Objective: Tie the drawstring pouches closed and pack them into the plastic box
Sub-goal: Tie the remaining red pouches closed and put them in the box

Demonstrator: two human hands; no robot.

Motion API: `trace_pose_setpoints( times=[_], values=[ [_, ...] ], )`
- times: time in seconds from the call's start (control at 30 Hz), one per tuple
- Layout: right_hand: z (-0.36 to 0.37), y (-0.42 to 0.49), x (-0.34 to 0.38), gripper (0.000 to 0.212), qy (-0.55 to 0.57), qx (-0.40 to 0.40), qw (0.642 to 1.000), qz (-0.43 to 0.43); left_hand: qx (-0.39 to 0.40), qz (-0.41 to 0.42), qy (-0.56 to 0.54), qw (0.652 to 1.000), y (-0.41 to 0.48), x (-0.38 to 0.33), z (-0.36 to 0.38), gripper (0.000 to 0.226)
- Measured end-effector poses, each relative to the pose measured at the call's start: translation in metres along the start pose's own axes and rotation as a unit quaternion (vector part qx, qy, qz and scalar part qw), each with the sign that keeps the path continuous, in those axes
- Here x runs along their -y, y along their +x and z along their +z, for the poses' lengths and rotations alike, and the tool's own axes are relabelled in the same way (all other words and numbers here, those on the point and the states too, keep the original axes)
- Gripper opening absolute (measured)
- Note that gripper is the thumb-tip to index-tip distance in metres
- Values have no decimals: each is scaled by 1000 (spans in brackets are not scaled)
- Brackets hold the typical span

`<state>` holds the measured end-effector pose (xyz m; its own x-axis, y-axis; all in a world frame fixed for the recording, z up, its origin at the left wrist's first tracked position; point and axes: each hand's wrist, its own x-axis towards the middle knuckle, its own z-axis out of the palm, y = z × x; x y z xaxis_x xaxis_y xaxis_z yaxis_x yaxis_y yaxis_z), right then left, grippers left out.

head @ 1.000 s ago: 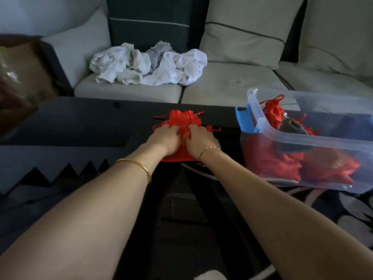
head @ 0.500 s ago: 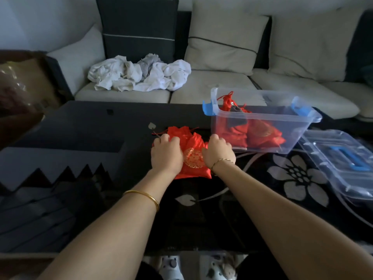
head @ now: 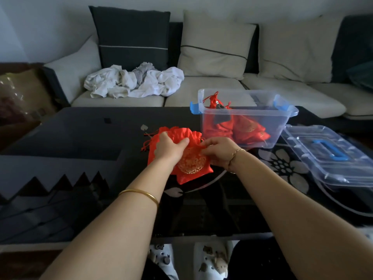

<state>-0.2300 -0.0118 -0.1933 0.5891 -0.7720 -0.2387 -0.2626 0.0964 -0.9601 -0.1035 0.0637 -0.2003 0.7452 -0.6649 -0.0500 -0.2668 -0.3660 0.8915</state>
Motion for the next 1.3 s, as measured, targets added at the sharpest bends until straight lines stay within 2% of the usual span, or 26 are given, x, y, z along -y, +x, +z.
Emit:
trace_pose_setpoints(
  times=[0.07, 0.1, 0.13, 0.2, 0.23, 0.3, 0.37, 0.43, 0.53, 0.73, 0.8, 0.9, 0.97, 1.07, 1.13, 1.3],
  values=[
    [-12, -10, 3, 28, -32, 5, 999, -43, 35, -33, -107, 993, -2, -2, -2, 82],
    [-15, -13, 4, 28, -50, 4, 997, -56, 57, -45, -158, 985, -1, -1, -3, 76],
    [-18, -17, 4, 28, -61, -6, 996, -64, 83, -44, -192, 977, 0, -1, -3, 59],
    [-23, -19, 5, 27, -40, -41, 996, -60, 116, 0, -178, 977, -2, -4, -4, 20],
    [-24, -20, 7, 25, 0, -58, 997, -50, 124, 26, -157, 980, -4, -6, -4, 14],
    [-27, -21, 11, 25, 95, -68, 993, -32, 130, 58, -126, 982, -7, -11, -3, 12],
    [-31, -19, 13, 35, 123, -67, 990, -32, 136, 68, -116, 982, -11, -14, -2, 13],
    [-33, -19, 13, 35, 72, -69, 994, -47, 137, 72, -105, 982, -15, -16, -2, 14],
    [-35, -19, 10, 19, -23, -86, 993, -83, 133, 93, -75, 984, -18, -20, -5, 14],
    [-45, -17, 7, 7, -114, -150, 974, -130, 147, 90, -32, 984, -17, -25, -15, 23],
    [-45, -17, 8, 5, -125, -160, 969, -138, 159, 69, -62, 983, -16, -25, -18, 24],
    [-45, -18, 10, 8, -118, -152, 970, -150, 172, 31, -142, 974, -17, -28, -23, 10],
    [-47, -18, 10, 6, -108, -154, 970, -154, 170, 17, -174, 970, -18, -29, -25, 9],
    [-49, -16, 10, 8, -101, -159, 970, -155, 147, 1, -206, 967, -19, -30, -27, 11],
    [-52, -17, 10, 10, -138, -180, 959, -168, 120, 0, -206, 971, -17, -30, -28, 11],
    [-60, -24, 13, 17, -227, -165, 939, -197, 17, 65, -58, 996, -11, -27, -32, 23]
  ],
)
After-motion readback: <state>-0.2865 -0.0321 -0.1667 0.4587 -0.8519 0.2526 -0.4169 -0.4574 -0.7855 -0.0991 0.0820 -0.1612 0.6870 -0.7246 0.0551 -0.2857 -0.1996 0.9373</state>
